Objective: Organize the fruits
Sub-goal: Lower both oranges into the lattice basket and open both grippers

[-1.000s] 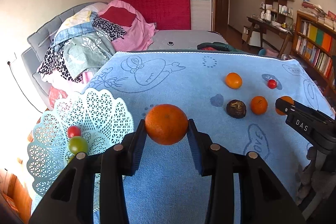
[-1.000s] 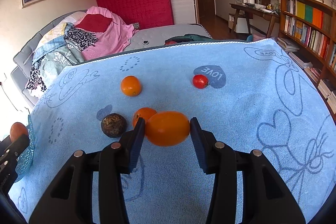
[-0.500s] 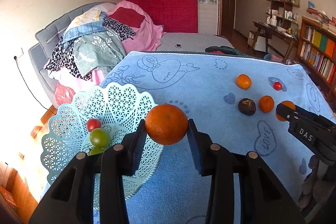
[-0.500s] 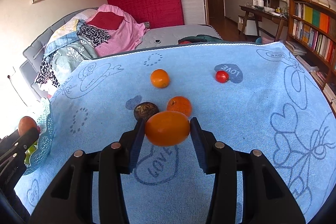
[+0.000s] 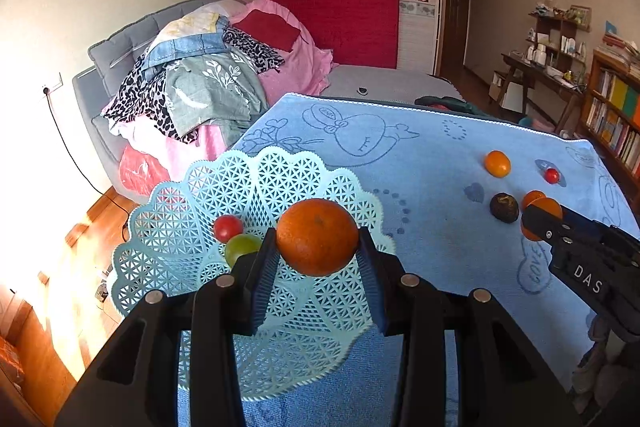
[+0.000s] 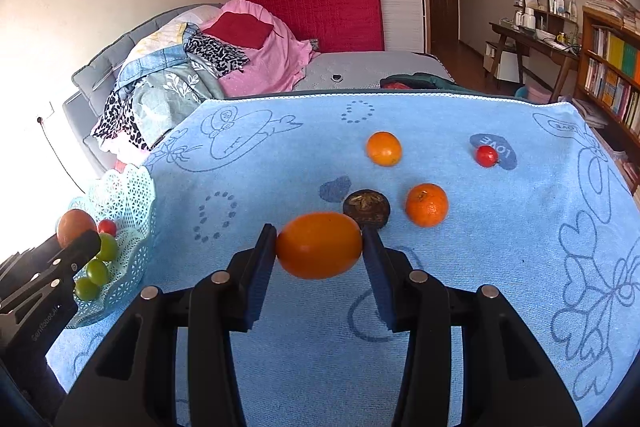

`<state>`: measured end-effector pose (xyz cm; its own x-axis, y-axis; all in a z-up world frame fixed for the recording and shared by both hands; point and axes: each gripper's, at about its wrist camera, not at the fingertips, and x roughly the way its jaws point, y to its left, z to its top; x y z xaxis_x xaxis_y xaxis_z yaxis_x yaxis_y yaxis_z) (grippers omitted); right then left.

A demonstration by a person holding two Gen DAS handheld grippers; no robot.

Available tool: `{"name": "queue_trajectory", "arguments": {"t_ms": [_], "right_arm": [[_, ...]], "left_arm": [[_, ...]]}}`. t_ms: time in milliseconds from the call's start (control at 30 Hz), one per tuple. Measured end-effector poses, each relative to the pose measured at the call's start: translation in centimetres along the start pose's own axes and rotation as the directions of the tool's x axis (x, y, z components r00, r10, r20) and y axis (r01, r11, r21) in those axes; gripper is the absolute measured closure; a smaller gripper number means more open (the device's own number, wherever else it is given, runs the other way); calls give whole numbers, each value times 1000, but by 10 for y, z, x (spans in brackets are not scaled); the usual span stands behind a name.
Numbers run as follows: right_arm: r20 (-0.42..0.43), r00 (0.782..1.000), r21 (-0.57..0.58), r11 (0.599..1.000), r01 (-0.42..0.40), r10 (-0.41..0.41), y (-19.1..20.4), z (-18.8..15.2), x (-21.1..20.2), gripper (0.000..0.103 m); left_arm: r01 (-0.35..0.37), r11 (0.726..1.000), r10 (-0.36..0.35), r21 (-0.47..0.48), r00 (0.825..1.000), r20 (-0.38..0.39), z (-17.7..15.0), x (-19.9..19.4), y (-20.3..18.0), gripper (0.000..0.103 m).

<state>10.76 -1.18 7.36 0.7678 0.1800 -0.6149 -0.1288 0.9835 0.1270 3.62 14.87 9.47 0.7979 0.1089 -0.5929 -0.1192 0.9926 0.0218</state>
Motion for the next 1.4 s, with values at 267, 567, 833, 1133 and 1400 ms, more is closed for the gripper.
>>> {"name": "queue_trajectory", "arguments": {"t_ms": [267, 567, 833, 1133, 1400], "right_arm": [[-7, 999, -46, 998, -41, 41, 35, 2, 2, 57], [-16, 996, -91, 992, -89, 88, 72, 4, 5, 57], [-17, 993, -134, 984, -117, 116, 99, 6, 5, 57], [-19, 992, -152, 981, -123, 122, 110, 8, 6, 57], [-22, 991, -171, 976, -136, 134, 123, 9, 7, 57]], "left_arm": [[-18, 999, 18, -37, 1000, -6, -5, 1, 30, 63], [-42, 997, 40, -72, 999, -30, -11, 5, 58, 63], [-44, 993, 39, -113, 998, -48, -14, 7, 75, 57], [-98, 986, 100, -132, 995, 12, -8, -9, 85, 30], [-116, 981, 122, -154, 992, 33, -4, -17, 95, 25]]}}
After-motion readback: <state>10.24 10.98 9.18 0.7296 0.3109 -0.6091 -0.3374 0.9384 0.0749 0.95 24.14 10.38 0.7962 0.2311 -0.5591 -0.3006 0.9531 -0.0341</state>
